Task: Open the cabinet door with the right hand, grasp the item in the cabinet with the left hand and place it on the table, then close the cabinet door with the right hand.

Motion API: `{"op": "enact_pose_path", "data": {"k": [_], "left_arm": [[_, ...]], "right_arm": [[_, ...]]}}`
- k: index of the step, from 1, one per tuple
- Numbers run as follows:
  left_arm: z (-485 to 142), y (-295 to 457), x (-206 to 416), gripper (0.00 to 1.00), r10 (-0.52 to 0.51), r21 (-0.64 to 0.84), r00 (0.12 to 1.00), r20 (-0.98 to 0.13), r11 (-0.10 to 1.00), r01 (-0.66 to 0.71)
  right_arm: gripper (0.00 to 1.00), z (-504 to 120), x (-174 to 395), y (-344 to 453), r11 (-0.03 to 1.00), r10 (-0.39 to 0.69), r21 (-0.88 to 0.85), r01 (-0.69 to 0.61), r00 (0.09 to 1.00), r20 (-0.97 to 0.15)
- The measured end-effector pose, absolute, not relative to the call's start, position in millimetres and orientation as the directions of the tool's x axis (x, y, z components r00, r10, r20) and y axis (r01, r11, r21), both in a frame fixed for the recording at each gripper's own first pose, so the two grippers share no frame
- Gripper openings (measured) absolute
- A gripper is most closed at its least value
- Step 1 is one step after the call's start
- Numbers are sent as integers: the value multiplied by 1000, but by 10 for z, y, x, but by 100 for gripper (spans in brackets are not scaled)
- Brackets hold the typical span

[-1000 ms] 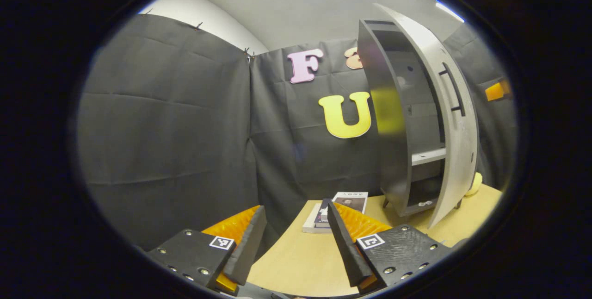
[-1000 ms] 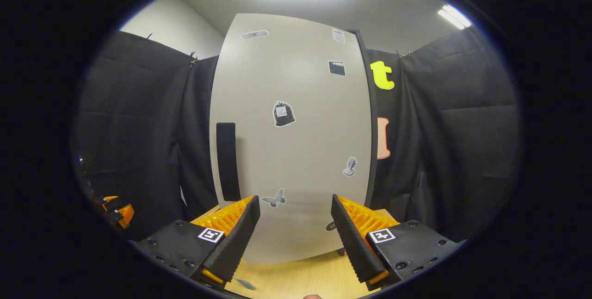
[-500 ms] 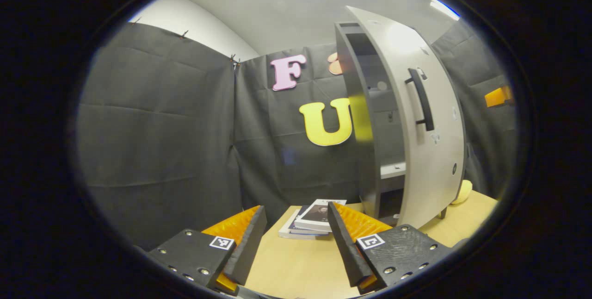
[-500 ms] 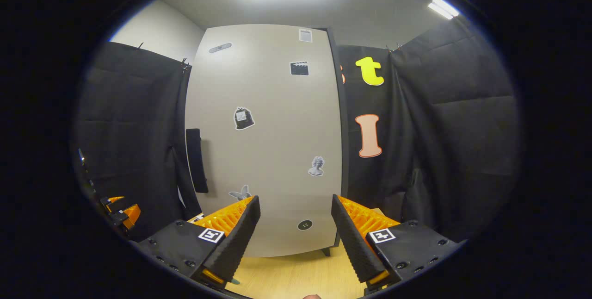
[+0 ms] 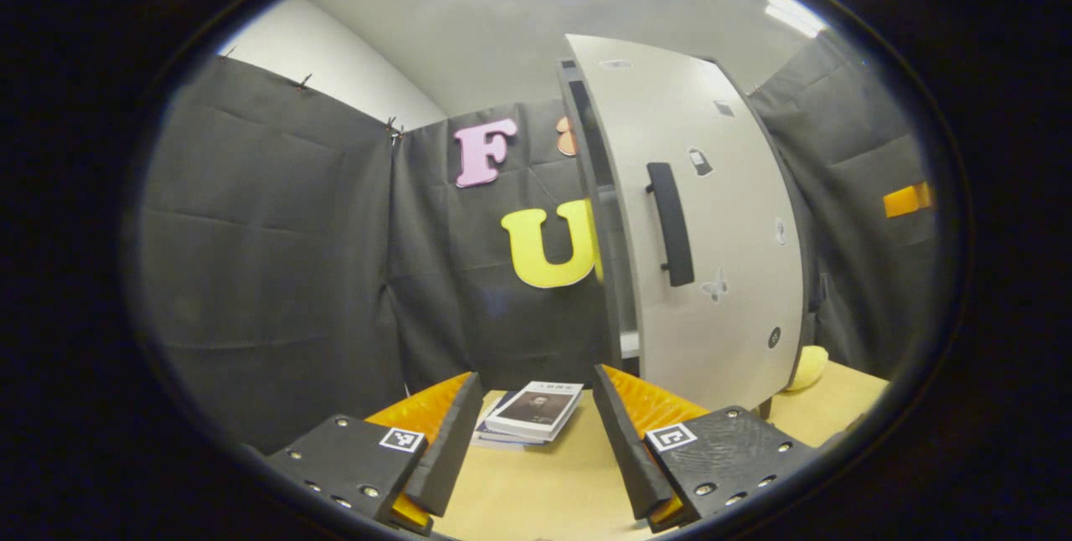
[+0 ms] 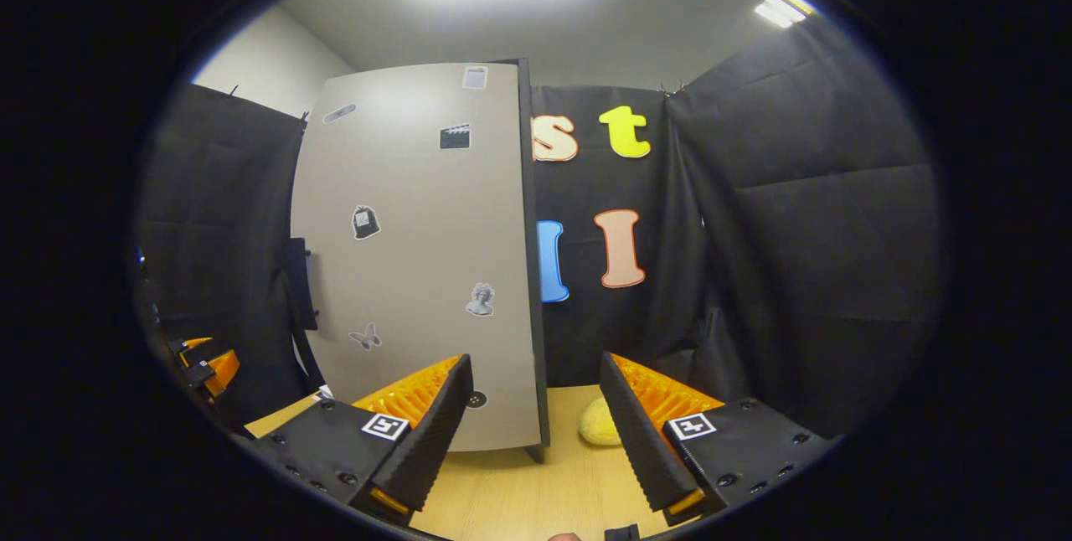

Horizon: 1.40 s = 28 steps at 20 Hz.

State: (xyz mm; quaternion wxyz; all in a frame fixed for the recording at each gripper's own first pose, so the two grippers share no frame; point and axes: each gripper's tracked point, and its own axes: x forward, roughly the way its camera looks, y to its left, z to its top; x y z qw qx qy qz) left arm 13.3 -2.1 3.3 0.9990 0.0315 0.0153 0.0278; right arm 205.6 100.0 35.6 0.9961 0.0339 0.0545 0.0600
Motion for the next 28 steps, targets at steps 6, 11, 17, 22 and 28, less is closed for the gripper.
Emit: {"op": "enact_pose_path", "data": {"k": [6, 11, 17, 22, 28], "left_arm": [[138, -341, 158, 80, 35, 72, 999, -18, 997, -34], [144, -442, 208, 80, 32, 62, 999, -20, 998, -31], [125, -423, 235, 80, 36, 69, 999, -21, 997, -34], [113, -398, 241, 81, 40, 72, 999, -20, 997, -38], [115, -374, 268, 81, 44, 69, 999, -23, 997, -43]], "right_arm": [[95, 149, 2031, 589, 995, 81, 75, -72, 988, -130], [95, 104, 2083, 477, 996, 71, 71, -62, 988, -135], [92, 156, 2191, 600, 996, 75, 60, -68, 990, -118], [95, 165, 2221, 650, 996, 70, 57, -64, 991, -115], [92, 179, 2223, 645, 996, 56, 72, -48, 992, -109]]}}
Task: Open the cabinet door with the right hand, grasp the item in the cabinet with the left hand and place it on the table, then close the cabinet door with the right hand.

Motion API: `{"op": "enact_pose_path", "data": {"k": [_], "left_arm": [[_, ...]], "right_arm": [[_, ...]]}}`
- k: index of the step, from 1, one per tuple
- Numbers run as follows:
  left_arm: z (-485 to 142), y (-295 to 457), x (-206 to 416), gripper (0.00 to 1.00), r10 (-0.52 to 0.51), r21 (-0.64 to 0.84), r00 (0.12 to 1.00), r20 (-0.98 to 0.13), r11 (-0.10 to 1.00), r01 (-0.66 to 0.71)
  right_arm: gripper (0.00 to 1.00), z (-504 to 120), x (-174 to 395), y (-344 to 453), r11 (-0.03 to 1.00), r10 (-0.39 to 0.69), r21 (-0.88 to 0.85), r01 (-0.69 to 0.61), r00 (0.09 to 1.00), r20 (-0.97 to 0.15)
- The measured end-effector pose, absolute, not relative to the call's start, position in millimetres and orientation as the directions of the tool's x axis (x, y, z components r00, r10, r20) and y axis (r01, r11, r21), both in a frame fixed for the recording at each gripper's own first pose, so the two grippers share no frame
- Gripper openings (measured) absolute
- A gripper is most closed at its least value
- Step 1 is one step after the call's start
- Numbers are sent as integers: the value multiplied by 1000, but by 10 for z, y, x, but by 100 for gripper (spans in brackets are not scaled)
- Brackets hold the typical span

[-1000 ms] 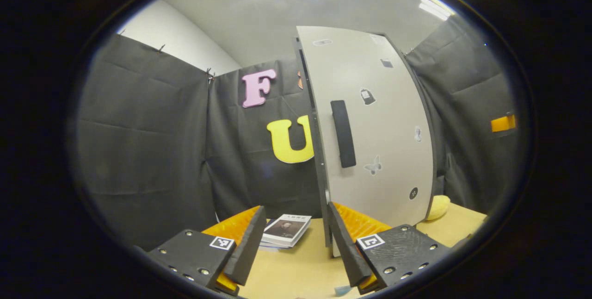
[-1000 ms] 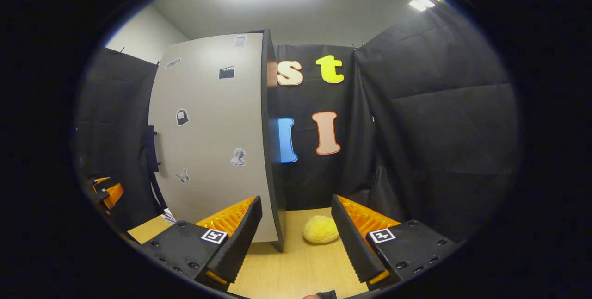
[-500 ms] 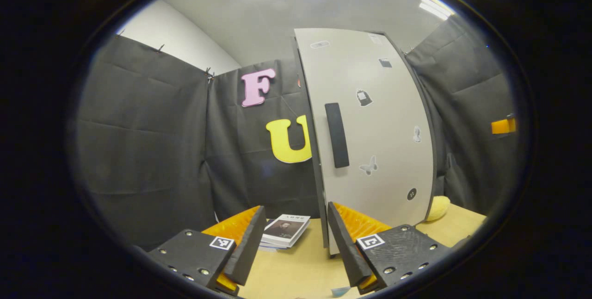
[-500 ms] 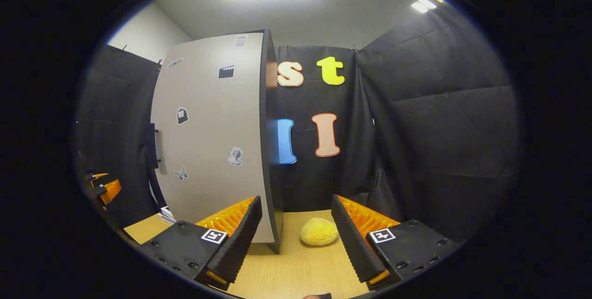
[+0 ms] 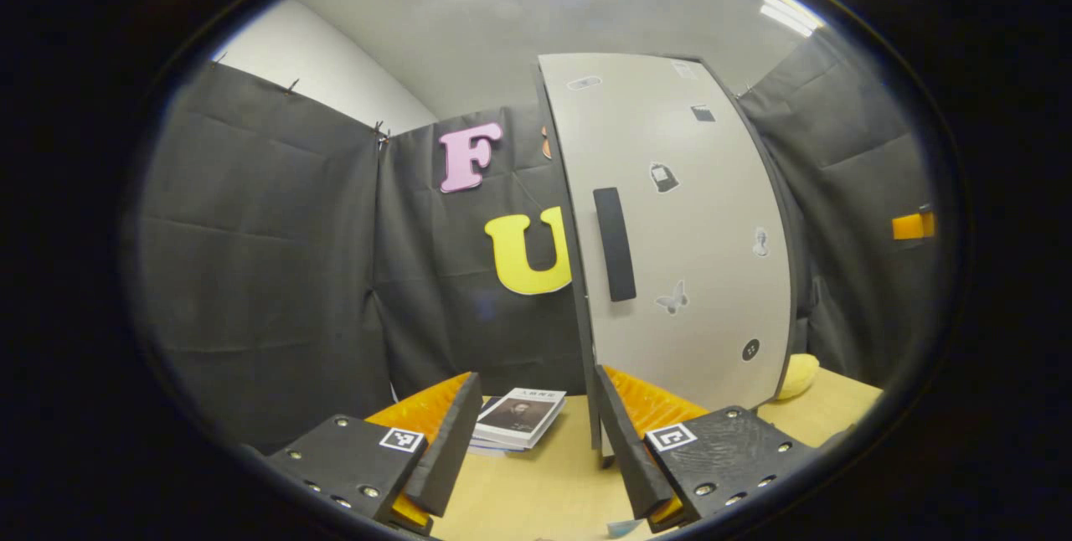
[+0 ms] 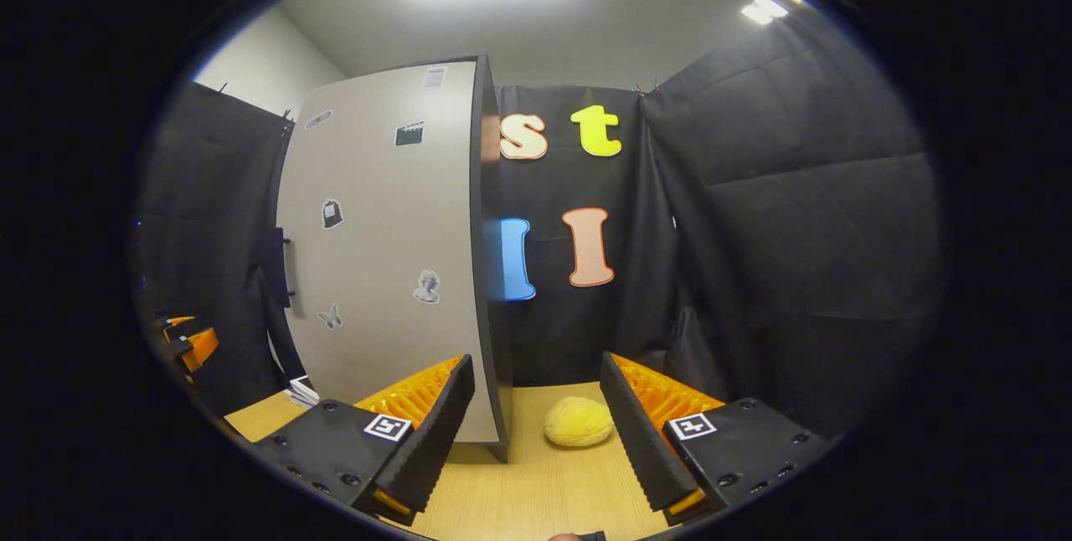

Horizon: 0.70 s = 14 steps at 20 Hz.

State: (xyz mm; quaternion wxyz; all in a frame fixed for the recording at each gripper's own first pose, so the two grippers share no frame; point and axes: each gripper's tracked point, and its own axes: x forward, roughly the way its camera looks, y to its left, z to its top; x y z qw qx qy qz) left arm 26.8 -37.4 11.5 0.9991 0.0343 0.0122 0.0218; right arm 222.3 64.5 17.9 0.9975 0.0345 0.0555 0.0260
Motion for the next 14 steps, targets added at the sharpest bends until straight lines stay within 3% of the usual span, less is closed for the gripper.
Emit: {"op": "enact_pose_path", "data": {"k": [14], "left_arm": [[132, -369, 235, 80, 38, 61, 999, -23, 997, -37]], "right_arm": [[95, 208, 2170, 644, 997, 42, 68, -35, 994, -101]]}}
